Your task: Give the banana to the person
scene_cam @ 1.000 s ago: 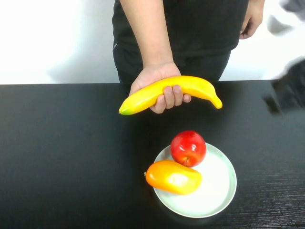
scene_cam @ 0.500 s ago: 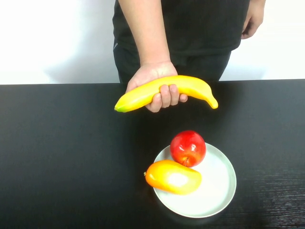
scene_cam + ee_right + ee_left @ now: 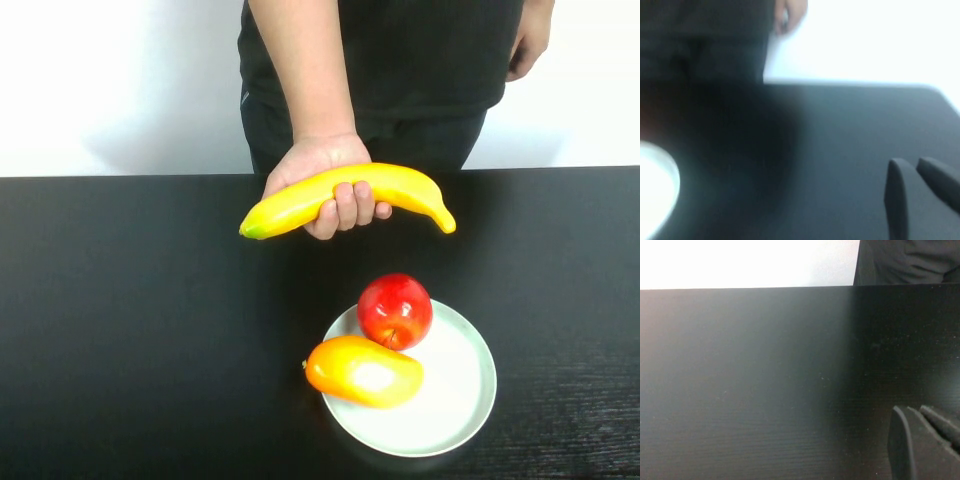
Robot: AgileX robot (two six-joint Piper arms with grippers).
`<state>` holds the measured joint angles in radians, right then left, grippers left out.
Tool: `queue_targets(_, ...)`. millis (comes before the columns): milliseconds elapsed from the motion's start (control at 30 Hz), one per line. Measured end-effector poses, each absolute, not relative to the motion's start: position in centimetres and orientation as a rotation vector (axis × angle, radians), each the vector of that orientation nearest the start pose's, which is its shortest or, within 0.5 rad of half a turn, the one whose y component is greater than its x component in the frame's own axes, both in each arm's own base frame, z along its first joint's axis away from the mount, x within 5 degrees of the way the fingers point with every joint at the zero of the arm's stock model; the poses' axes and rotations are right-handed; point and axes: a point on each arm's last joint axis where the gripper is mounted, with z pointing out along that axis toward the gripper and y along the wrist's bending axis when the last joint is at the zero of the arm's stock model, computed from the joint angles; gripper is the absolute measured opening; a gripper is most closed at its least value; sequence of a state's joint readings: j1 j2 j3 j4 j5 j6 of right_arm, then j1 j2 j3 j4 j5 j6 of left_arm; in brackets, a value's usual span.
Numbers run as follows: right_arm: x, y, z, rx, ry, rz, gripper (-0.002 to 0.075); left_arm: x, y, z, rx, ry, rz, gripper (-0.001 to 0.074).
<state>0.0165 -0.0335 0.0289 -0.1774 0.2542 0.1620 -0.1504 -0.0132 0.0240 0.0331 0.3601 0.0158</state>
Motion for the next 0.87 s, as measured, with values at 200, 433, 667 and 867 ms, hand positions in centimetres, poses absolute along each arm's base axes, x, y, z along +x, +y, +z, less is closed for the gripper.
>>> queue_targets(200, 5.28, -0.34, 17.62, 0.038, 1.801, -0.015, -0.0007, 5.24, -0.69, 17.34, 0.174, 1.846, -0.061, -0.0004)
queue_targets(433, 5.28, -0.34, 17.62, 0.037, 1.801, -0.016, -0.0007, 5.24, -0.69, 17.34, 0.174, 1.846, -0.061, -0.0004)
queue_targets(667, 5.28, -0.34, 17.62, 0.037, 1.801, -0.016, -0.0007, 5.24, -0.69, 17.34, 0.174, 1.846, -0.061, -0.0004)
queue_targets(867, 5.28, -0.34, 17.62, 0.037, 1.801, -0.016, -0.0007, 5.24, -0.69, 17.34, 0.174, 1.846, -0.061, -0.0004)
